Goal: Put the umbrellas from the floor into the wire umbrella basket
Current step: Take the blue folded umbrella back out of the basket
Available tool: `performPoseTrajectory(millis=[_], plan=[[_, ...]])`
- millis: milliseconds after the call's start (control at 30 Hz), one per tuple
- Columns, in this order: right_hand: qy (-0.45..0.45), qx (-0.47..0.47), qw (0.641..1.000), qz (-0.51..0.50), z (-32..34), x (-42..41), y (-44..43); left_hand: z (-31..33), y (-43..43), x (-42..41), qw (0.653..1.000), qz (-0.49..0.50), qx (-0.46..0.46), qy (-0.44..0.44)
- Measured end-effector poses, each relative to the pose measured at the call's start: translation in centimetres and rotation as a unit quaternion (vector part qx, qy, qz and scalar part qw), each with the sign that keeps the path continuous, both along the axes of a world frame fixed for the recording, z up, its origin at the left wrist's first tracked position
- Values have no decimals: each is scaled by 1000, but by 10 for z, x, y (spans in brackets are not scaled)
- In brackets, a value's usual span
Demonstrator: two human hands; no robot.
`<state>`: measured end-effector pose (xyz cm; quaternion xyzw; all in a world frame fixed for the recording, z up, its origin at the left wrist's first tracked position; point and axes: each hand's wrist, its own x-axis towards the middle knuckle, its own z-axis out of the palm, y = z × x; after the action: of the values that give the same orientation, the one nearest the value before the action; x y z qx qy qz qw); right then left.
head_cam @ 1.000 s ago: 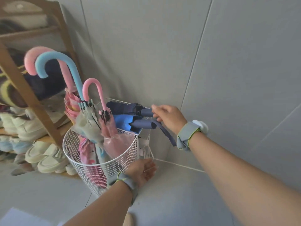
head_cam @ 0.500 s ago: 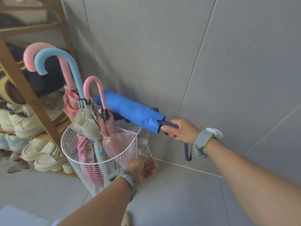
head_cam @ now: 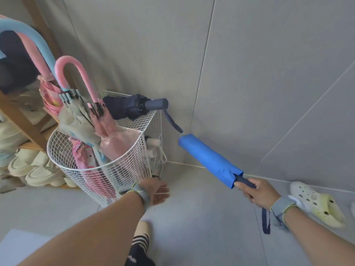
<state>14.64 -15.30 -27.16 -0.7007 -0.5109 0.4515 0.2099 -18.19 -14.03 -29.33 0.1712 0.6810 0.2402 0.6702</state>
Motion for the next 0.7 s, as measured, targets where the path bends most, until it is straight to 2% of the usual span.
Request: performPoseTrajectory(millis=[100, 167, 500, 700], plan=[[-34, -41, 999, 4, -38, -11, 2, -24, -3, -13, 996, -38, -36, 69], [-48, -75, 996, 14, -61, -24, 9, -38, 1, -19, 994, -52, -51, 86], [-71, -121, 989, 48, -158, -90, 58, -116, 20, -21, 993, -50, -75, 72], [-72, -105, 983, 134, -213, -128, 91, -173, 35, -27, 994, -11, -90, 62]])
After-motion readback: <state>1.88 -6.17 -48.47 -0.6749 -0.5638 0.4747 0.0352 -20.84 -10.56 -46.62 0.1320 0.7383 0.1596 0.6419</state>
